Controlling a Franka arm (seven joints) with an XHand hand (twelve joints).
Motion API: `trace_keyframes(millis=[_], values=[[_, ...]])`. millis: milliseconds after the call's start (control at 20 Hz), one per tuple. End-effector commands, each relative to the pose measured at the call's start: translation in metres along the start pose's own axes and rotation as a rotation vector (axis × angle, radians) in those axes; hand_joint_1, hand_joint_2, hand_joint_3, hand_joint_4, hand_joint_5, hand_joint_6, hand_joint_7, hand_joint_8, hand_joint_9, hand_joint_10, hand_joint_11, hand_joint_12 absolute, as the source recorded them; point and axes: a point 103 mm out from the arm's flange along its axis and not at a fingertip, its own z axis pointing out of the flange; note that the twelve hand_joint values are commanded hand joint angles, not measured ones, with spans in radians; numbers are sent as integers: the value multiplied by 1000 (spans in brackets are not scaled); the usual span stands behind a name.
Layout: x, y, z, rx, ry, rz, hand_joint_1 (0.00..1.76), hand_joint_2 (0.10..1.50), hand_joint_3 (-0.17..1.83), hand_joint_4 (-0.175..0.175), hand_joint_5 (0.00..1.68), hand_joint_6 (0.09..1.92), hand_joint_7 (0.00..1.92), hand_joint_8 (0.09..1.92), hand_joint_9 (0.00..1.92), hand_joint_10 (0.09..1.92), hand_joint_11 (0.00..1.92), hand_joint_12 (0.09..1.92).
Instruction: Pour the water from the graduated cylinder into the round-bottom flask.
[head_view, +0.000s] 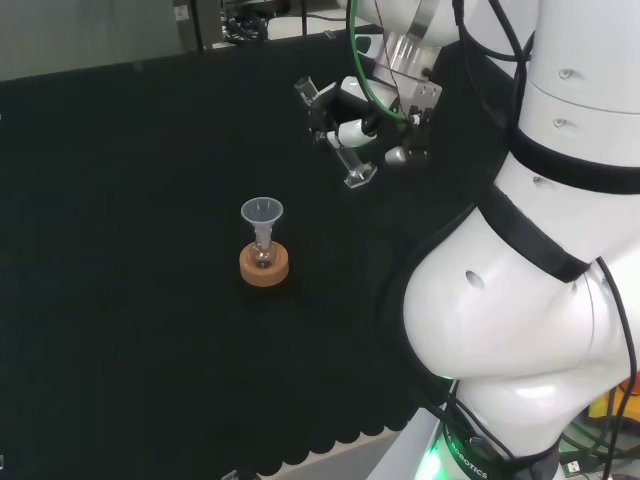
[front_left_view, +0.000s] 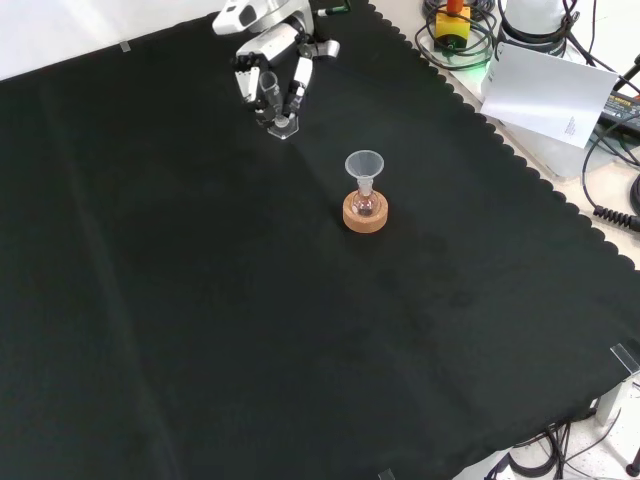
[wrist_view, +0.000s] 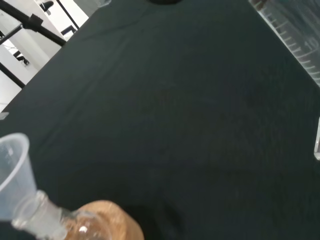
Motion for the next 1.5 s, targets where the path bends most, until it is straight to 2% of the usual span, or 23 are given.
trace_keyframes(millis=[50,500,650,950,1500], values=[[11,-25,4,54,-23,4,1107,1148,-76,-42,1007,993,1337,254,1484,87,1390,690],[16,-66,3,175,-112,25,1108,1149,-79,-43,1007,993,1339,251,1484,87,1389,689],[13,-75,5,193,-114,2,1108,1149,-80,-43,1007,992,1339,250,1484,87,1389,688],[13,-88,11,306,-210,-40,1109,1150,-83,-44,1008,992,1340,247,1485,87,1388,687],[26,-95,19,406,-252,-61,1109,1153,-88,-44,1008,991,1342,241,1486,87,1388,687]])
